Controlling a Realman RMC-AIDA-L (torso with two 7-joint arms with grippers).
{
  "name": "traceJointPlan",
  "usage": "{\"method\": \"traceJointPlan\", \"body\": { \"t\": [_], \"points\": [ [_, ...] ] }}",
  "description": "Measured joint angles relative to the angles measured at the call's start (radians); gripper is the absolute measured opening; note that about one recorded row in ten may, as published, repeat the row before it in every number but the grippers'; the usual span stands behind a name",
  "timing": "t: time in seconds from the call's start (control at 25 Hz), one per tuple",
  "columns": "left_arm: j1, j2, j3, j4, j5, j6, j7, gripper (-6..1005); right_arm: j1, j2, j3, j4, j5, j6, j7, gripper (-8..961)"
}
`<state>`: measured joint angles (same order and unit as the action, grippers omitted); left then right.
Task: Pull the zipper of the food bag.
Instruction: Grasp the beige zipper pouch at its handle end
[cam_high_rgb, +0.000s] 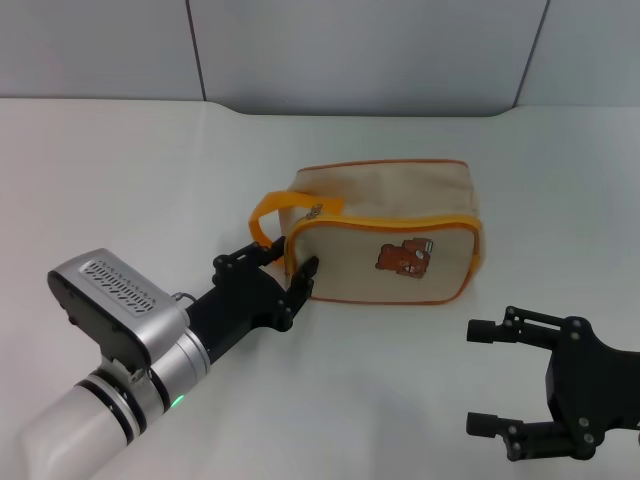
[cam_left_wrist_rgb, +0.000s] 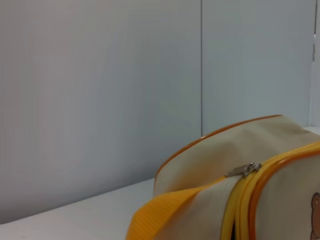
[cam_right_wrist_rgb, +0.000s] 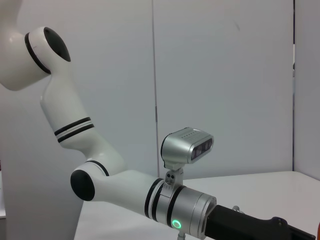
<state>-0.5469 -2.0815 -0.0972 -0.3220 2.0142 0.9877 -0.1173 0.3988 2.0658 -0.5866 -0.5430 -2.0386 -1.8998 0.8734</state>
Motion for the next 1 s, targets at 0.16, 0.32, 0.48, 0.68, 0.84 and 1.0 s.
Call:
{"method": "traceJointPlan", "body": {
  "t": [0.16, 0.32, 0.48, 0.68, 0.84, 1.0],
  "points": [
    [-0.005, 0.000, -0.005, -0.009, 0.000, -0.011, 0.002, 471, -0.007, 0.000, 0.014, 0.000, 0.000, 0.000, -0.006, 845],
    [-0.002, 0.000, -0.018, -0.012, 0.000, -0.006, 0.008, 397, -0.015, 0.002, 0.027, 0.000, 0.000, 0.000, -0.022, 845],
    [-0.001, 0.000, -0.025, -0.014, 0.004, -0.004, 0.013, 334, -0.016, 0.003, 0.037, 0.000, 0.001, -0.001, -0.023, 845],
    [0.000, 0.000, -0.020, -0.015, 0.008, 0.005, 0.014, 254, -0.017, 0.005, 0.047, 0.000, 0.002, 0.000, -0.023, 844],
    [0.004, 0.000, -0.023, -0.015, 0.053, 0.027, 0.014, 128, -0.017, 0.008, 0.064, 0.000, 0.002, 0.001, -0.028, 844],
    [0.004, 0.000, -0.024, -0.016, 0.065, 0.041, 0.014, 91, -0.020, 0.010, 0.079, 0.000, 0.002, -0.003, -0.047, 844]
  ]
}}
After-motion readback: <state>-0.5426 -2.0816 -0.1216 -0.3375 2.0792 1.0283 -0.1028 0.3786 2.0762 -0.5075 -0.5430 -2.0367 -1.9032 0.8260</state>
